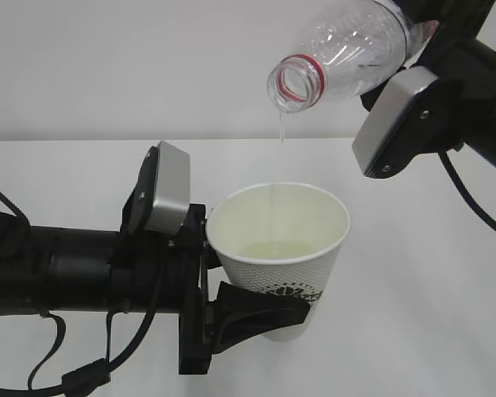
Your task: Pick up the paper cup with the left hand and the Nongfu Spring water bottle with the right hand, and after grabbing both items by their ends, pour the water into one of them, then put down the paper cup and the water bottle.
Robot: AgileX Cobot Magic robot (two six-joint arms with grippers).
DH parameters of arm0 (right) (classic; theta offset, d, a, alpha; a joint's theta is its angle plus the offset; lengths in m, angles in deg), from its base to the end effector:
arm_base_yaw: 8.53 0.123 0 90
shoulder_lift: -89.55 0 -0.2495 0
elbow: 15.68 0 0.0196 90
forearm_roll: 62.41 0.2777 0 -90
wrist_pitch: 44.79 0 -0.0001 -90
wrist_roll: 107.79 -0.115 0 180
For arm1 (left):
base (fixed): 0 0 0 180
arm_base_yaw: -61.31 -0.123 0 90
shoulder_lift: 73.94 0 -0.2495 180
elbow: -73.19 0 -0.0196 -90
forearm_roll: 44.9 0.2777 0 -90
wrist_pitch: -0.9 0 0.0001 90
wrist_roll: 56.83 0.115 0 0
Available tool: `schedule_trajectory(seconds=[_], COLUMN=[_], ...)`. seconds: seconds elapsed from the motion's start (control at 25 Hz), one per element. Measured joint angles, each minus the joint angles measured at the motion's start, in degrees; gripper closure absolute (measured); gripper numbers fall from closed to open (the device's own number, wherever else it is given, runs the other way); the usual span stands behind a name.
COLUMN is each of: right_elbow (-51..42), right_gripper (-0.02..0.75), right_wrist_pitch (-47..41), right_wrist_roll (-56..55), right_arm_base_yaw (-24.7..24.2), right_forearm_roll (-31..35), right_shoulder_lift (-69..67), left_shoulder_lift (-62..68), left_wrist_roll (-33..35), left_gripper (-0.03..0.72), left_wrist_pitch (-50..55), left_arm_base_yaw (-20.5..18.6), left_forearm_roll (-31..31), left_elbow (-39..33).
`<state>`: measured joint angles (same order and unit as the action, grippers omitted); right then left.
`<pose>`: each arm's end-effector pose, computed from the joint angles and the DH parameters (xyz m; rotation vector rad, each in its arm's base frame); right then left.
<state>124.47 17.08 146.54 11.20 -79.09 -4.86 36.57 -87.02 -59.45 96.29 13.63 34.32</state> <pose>0.3087 0.1416 0.2236 -1.1619 0.6483 -0.7699 0.2130 -0.2530 0.1052 1.2268 1.4578 -1.0864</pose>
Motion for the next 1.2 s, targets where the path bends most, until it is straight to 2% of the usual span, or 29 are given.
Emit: schedule_trajectory(seconds=[1.2], right_elbow=[0.0], right_gripper=[0.243], right_wrist_pitch=[1.4], right_wrist_roll=[0.0], right_arm_base_yaw=[0.0], right_forearm_roll=[0.0], right_shoulder_lift=[0.0], left_shoulder_lift=[0.0], left_wrist_roll=[0.0], left_gripper=[0.184], left_wrist_pitch=[0.1], left_arm_base_yaw=[0.0], left_forearm_roll=[-0.8], left_elbow=[0.0])
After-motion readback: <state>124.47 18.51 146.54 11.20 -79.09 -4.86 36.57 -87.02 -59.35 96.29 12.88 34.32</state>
